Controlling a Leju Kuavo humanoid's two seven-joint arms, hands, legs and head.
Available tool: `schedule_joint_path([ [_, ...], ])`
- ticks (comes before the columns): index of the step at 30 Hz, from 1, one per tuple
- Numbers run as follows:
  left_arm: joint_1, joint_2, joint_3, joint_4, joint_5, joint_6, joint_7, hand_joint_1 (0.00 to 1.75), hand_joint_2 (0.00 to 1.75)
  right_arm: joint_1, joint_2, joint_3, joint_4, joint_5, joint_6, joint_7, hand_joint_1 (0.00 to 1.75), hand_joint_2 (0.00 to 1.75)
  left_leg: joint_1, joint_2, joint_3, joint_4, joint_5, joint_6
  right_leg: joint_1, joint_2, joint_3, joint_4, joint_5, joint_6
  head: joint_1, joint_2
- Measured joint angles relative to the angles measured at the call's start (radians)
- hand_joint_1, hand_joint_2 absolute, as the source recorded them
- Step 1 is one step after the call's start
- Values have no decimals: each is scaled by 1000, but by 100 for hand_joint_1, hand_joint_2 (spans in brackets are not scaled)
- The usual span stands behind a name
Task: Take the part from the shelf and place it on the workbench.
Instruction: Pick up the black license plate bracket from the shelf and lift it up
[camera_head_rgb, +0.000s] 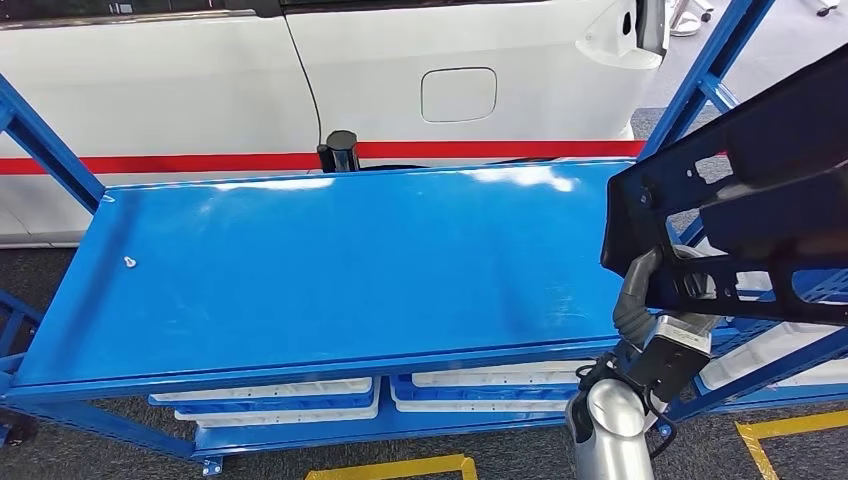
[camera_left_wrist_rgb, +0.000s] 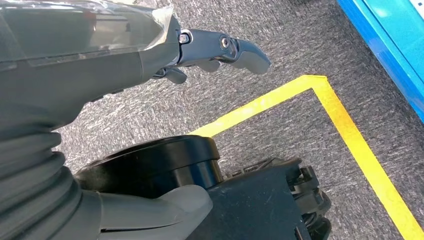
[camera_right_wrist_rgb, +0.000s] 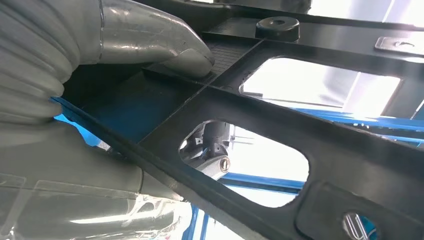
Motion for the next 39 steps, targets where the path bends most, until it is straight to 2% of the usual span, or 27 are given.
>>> schedule_joint_path([
  [3, 0, -1, 0, 1, 4, 0, -2, 0, 175, -2, -2, 3, 2, 0, 0, 0, 175, 175, -1, 0, 4, -7, 1, 10, -5, 0, 0, -1, -2, 8, 0, 0],
  [5, 0, -3, 0, 1, 5, 0, -3, 0, 175, -5, -4, 5, 2, 0, 0, 0, 175, 175, 7, 3, 13, -21, 6, 20, -6, -1, -20, 39, -21, 9, 2, 0],
  [6, 0, -3, 0, 2, 5, 0, -3, 0, 175, -6, -5, 6, 2, 0, 0, 0, 175, 175, 10, 4, 17, -25, 8, 23, -7, -1, -48, 91, -41, 6, 3, 0],
  [8, 0, -4, 0, 3, 5, 0, -3, 0, 175, -6, -9, 7, 3, 0, 0, 0, 175, 175, 10, 4, 18, -25, 7, 26, -6, -1, -129, 233, -85, 3, 4, 0],
  [9, 0, -4, 1, 3, 5, 0, -3, 0, 175, -5, -10, 7, 4, 0, 0, 0, 175, 175, 11, 3, 19, -24, 7, 26, -7, -1, -163, 283, -93, 6, 4, 0],
  [10, 0, -4, 1, 3, 6, 0, -3, 0, 175, -4, -12, 7, 5, 0, 0, 0, 175, 175, 11, 2, 20, -24, 6, 25, -8, -1, -180, 300, -86, 12, 4, 0],
  [11, 0, -4, 1, 3, 6, 0, -3, 0, 175, -3, -14, 7, 6, 0, 0, 0, 175, 175, 13, 1, 23, -23, 4, 22, -10, -2, -177, 273, -60, 22, 4, 0],
  [13, 0, -4, 1, 3, 8, 0, -3, 0, 175, -4, -16, 7, 6, -1, 0, 0, 175, 175, 17, -2, 29, -21, -3, 11, -15, -5, -125, 139, 10, 41, 5, 0],
  [14, 0, -4, 1, 4, 11, 0, -3, 0, 175, -4, -17, 8, 7, -2, 0, 0, 175, 175, 16, -3, 28, -20, -7, 4, -14, -4, -101, 85, 38, 42, 5, 0],
  [15, 0, -3, 2, 4, 13, 1, -3, 0, 175, -5, -18, 9, 7, -3, 0, 0, 175, 175, 14, -4, 28, -17, -10, -3, -13, -3, -85, 50, 52, 38, 6, 0],
  [17, 0, -3, 3, 5, 19, 1, -4, 0, 175, -4, -19, 10, 9, -7, 0, 0, 175, 175, 11, -6, 25, -13, -11, -13, -10, 3, -84, 45, 55, 21, 4, 0],
  [18, 0, -3, 4, 5, 20, 1, -5, 0, 175, -5, -20, 10, 10, -8, 0, 0, 175, 175, 12, -7, 26, -10, -13, -17, -13, 3, -86, 43, 54, 13, 3, 0],
  [20, 0, -3, 6, 5, 24, 2, -8, 0, 175, -6, -22, 13, 10, -11, 0, 0, 175, 175, 17, -5, 14, 19, -39, -26, -17, 3, -90, 42, 56, -4, 3, 0],
  [21, 0, -3, 7, 5, 25, 2, -10, 0, 175, -6, -22, 14, 10, -12, 0, 0, 175, 175, 18, -3, -2, 60, -69, -30, -18, 2, -93, 40, 59, -14, 2, 0],
  [23, -2, -3, 9, 5, 28, 4, -17, 0, 175, -6, -22, 15, 12, -14, 0, -1, 175, 175, 18, -1, -53, 185, -140, -35, -12, -2, -100, 41, 63, -28, 2, 0],
  [24, -3, -3, 9, 5, 29, 4, -20, 0, 175, -5, -23, 15, 13, -15, 0, -1, 175, 175, 18, -1, -74, 240, -162, -36, -8, -3, -104, 41, 65, -31, 2, 0],
  [25, -5, -3, 10, 5, 30, 5, -20, 0, 175, -5, -23, 15, 14, -16, 0, -1, 175, 175, 18, 0, -80, 266, -166, -34, -5, -5, -108, 41, 68, -35, 2, 0],
  [26, -6, -3, 11, 5, 31, 5, -20, 0, 175, -4, -23, 15, 15, -16, 0, -2, 175, 175, 18, 0, -66, 254, -150, -31, -1, -5, -111, 41, 71, -37, 2, 0],
  [27, -6, -3, 11, 5, 32, 4, -18, 0, 175, -4, -24, 15, 15, -17, 0, -2, 175, 175, 17, 0, -34, 203, -120, -25, 2, -5, -113, 41, 74, -39, 2, 0],
  [29, -3, -2, 11, 6, 35, 4, -15, 0, 175, -4, -24, 15, 16, -17, 0, -2, 175, 175, 13, 1, 46, 63, -70, -10, 6, -5, -116, 42, 81, -36, 3, 0],
  [30, -1, -2, 10, 6, 35, 3, -14, 0, 175, -5, -25, 16, 16, -17, 0, -2, 175, 175, 9, 1, 71, 16, -58, -5, 7, -5, -118, 42, 85, -32, 3, 0],
  [31, 1, -2, 10, 6, 35, 3, -14, 0, 175, -5, -25, 16, 16, -17, 0, -2, 175, 175, 5, 1, 81, -8, -57, -3, 7, -6, -120, 42, 89, -26, 3, 0],
  [34, 6, -3, 10, 7, 36, 3, -14, 0, 175, -4, -26, 17, 16, -17, 0, -3, 175, 175, 0, 4, 70, -24, -41, 6, 6, -8, -128, 42, 98, -6, 2, 0],
  [35, 6, -4, 11, 7, 37, 3, -14, 0, 175, -4, -27, 18, 16, -18, 0, -4, 175, 175, 3, 5, 65, -30, -31, 12, 8, -8, -138, 56, 87, -4, 3, 0],
  [36, 7, -4, 11, 7, 37, 3, -15, 0, 175, -4, -28, 18, 16, -18, 0, -4, 175, 175, 7, 7, 58, -36, -21, 17, 9, -7, -154, 89, 63, -5, 5, 0],
  [38, 7, -5, 11, 7, 40, 3, -17, 0, 175, -4, -30, 21, 18, -19, 0, -4, 175, 175, 9, 11, 42, -38, -7, 23, 9, -6, -200, 210, -8, -11, 7, 0],
  [39, 8, -5, 12, 7, 43, 3, -19, 0, 175, -3, -32, 22, 20, -20, 0, -4, 175, 175, 9, 12, 34, -37, -1, 23, 8, -6, -218, 270, -36, -10, 8, 0],
])
